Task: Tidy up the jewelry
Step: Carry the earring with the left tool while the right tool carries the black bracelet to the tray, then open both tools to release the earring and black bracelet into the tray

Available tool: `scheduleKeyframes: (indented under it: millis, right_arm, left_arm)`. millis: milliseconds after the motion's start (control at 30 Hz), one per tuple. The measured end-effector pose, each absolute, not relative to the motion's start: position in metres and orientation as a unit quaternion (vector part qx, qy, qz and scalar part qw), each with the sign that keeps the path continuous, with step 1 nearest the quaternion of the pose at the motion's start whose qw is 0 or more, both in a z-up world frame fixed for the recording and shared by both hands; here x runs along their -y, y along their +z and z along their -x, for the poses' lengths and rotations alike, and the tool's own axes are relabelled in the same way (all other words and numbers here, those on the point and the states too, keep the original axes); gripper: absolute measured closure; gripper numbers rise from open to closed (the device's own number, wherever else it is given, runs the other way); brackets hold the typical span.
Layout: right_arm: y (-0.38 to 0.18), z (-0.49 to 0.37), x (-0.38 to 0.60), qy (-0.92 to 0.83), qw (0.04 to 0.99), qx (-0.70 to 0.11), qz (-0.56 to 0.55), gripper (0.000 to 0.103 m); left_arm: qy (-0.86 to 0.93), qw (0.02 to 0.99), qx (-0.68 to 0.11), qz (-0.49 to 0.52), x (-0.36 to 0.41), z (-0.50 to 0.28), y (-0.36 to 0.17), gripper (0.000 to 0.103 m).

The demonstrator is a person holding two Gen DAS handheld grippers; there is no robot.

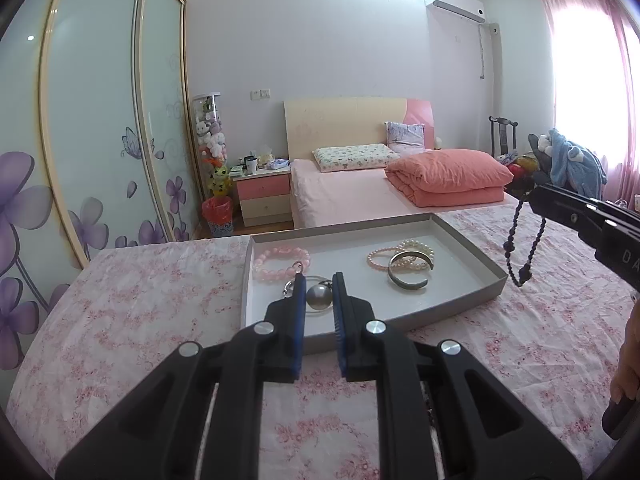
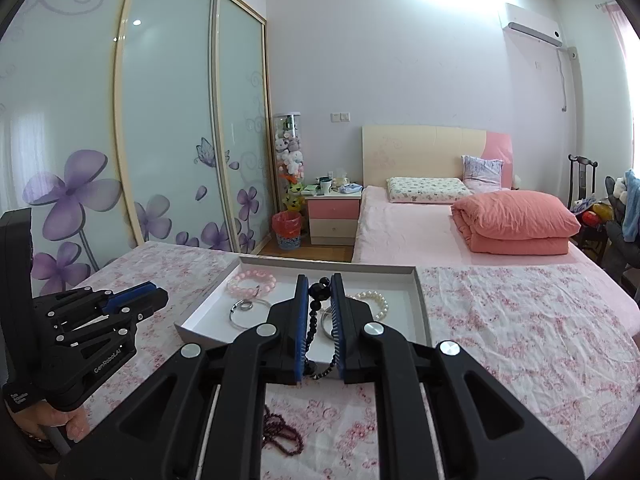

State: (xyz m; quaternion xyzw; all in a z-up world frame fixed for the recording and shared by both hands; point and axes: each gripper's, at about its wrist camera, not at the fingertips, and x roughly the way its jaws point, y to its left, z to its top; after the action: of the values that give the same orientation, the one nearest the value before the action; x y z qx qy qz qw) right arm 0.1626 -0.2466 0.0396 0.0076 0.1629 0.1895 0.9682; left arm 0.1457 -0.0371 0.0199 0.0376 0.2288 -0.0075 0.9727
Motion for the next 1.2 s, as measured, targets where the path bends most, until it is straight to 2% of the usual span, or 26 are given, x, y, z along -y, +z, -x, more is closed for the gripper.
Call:
scheduleKeyframes:
  millis: [233, 500, 900, 967, 1000, 1033, 1200]
  right_arm:
    - [0.043, -0.204, 0.246, 0.185, 0.968, -0.167, -0.021, 0.091]
    - [0.017, -0.275, 0.236, 0.171, 0.958, -0.228, -0.033, 0.091]
    - [-0.006, -0.320, 0.234, 0.166, 0.943, -0.281, -0.061, 0.090]
    - [-0.010, -0.322, 0.237, 0.168, 0.939, -0.292, -0.066, 0.078]
    - [-0.012, -0.321, 0.236, 0.168, 0.939, -0.292, -0.065, 0.063]
    - [-0.012, -0.319, 0.239, 0.166, 0.941, -0.289, -0.063, 0.055]
    - [-0.015, -0.305, 0.251, 0.161, 0.940, -0.292, -0.066, 0.054]
  left_arm:
    - [0.001, 0.972, -0.231, -0.040, 0.033, -0.182, 0.022, 0.089]
    - [-0.005, 0.956, -0.294, -0.005, 0.026, -0.255, 0.002, 0.089]
    - [-0.010, 0.939, -0.343, 0.011, 0.030, -0.313, -0.028, 0.087]
    - [-0.008, 0.937, -0.349, 0.011, 0.029, -0.317, -0.032, 0.076]
    - [-0.006, 0.937, -0.350, 0.016, 0.026, -0.316, -0.033, 0.068]
    - [-0.006, 0.937, -0.349, 0.020, 0.024, -0.315, -0.033, 0.067]
    - [-0.009, 0.935, -0.351, 0.049, 0.006, -0.305, -0.030, 0.063]
